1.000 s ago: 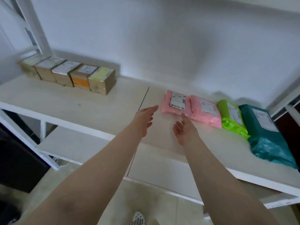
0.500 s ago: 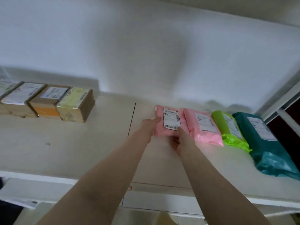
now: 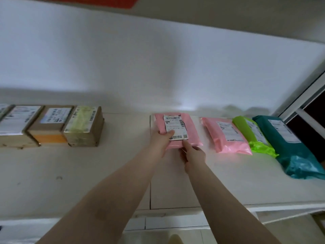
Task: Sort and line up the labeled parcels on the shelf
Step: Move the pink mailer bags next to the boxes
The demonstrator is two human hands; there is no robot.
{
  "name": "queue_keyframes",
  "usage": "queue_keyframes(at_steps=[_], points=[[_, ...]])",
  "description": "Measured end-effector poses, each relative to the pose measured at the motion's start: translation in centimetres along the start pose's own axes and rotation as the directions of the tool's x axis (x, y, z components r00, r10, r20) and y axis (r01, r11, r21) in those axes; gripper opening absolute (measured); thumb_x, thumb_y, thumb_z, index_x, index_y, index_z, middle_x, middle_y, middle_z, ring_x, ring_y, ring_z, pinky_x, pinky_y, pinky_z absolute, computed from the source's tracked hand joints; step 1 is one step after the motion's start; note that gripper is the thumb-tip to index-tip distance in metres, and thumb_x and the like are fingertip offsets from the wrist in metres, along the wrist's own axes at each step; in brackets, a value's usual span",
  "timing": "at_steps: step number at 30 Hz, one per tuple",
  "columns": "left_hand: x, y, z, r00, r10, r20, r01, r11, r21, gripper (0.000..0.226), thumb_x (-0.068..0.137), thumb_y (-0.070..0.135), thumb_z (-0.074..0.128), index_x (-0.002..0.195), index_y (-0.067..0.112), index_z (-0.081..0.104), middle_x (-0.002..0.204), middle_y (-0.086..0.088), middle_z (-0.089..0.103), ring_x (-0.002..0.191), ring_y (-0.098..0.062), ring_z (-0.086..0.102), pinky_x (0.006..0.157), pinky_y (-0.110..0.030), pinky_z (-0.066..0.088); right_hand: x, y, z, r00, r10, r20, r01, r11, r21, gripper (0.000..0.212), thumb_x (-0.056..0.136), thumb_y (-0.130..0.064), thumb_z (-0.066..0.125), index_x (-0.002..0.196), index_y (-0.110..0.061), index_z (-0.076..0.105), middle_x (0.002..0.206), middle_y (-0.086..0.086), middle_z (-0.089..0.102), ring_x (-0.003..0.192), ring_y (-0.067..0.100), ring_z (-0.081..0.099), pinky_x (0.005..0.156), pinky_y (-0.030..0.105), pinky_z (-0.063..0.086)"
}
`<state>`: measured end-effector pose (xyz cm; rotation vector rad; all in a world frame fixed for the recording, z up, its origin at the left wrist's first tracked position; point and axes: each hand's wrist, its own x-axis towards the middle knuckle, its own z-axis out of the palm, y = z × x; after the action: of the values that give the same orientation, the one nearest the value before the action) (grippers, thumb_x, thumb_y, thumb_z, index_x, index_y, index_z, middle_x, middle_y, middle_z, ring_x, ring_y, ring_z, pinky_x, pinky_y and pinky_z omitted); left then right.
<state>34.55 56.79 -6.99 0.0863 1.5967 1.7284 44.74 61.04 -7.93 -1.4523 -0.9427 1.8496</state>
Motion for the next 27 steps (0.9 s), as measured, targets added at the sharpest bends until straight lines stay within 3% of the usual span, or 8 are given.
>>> queue_keyframes(at_steps=[2, 4, 8, 14, 21, 27], points=[[-0.6, 1.3, -2.7, 0.999, 0.049, -0.016, -0.049, 0.999, 0.001, 0.028, 0.086, 0.004, 0.066, 0.114, 0.002, 0.065, 0.112, -0.014, 0.069, 0.085, -0.026, 0.068, 0.063, -0.024, 0.058, -1.9, 0.6, 1.4, 0.994, 0.004, 0.111, -0.009, 0.999, 0.045, 0.015, 0.085, -0.015, 0.076, 0.086, -0.004, 0.065, 0.091, 0.013, 0.069, 0.079, 0.021, 0.064, 0.072, 0.028, 0.056], [-1.7, 2.8, -5.5, 0.996, 0.085, -0.036, -0.083, 0.995, 0.056, 0.028, 0.087, 0.009, 0.067, 0.114, 0.005, 0.064, 0.108, -0.010, 0.070, 0.078, -0.020, 0.067, 0.062, -0.025, 0.059, -3.6, 0.8, 2.6, 0.979, -0.005, 0.205, -0.011, 0.997, 0.076, 0.023, 0.085, -0.018, 0.075, 0.098, -0.004, 0.063, 0.095, 0.011, 0.069, 0.083, 0.020, 0.065, 0.077, 0.029, 0.056], [-3.6, 4.8, -10.9, 0.989, 0.143, -0.041, -0.138, 0.986, 0.096, 0.029, 0.086, 0.011, 0.069, 0.114, 0.011, 0.062, 0.109, -0.006, 0.070, 0.080, -0.015, 0.067, 0.053, -0.018, 0.051, -5.9, 1.2, 4.9, 0.948, -0.037, 0.316, 0.015, 0.997, 0.072, 0.039, 0.085, -0.022, 0.075, 0.117, -0.003, 0.062, 0.109, 0.014, 0.073, 0.096, 0.025, 0.070, 0.081, 0.031, 0.056], [-5.4, 5.8, -17.1, 0.977, 0.193, -0.086, -0.182, 0.975, 0.124, 0.030, 0.079, 0.013, 0.075, 0.105, 0.023, 0.065, 0.099, 0.003, 0.072, 0.085, -0.013, 0.069, 0.057, -0.021, 0.054, -8.7, 2.1, 8.5, 0.897, -0.102, 0.431, 0.119, 0.993, -0.012, 0.031, 0.085, -0.015, 0.073, 0.114, -0.005, 0.066, 0.099, 0.009, 0.077, 0.075, 0.016, 0.074, 0.063, 0.024, 0.058], [-5.9, 6.7, -20.6, 0.971, 0.225, -0.085, -0.214, 0.970, 0.118, 0.037, 0.078, 0.011, 0.076, 0.113, 0.021, 0.066, 0.105, 0.002, 0.073, 0.092, -0.018, 0.071, 0.078, -0.035, 0.059, -10.2, 3.9, 11.0, 0.876, -0.150, 0.457, 0.172, 0.985, -0.006, 0.028, 0.085, -0.007, 0.072, 0.112, -0.006, 0.067, 0.100, 0.010, 0.076, 0.078, 0.020, 0.074, 0.073, 0.031, 0.062], [-5.8, 6.5, -21.6, 0.974, 0.223, -0.041, -0.219, 0.972, 0.080, 0.041, 0.078, 0.006, 0.075, 0.117, 0.018, 0.066, 0.106, 0.000, 0.073, 0.093, -0.019, 0.071, 0.077, -0.035, 0.059, -10.8, 4.5, 11.3, 0.868, -0.182, 0.462, 0.194, 0.981, 0.021, 0.021, 0.084, -0.004, 0.072, 0.104, -0.009, 0.068, 0.098, 0.007, 0.076, 0.074, 0.016, 0.073, 0.069, 0.028, 0.061]])
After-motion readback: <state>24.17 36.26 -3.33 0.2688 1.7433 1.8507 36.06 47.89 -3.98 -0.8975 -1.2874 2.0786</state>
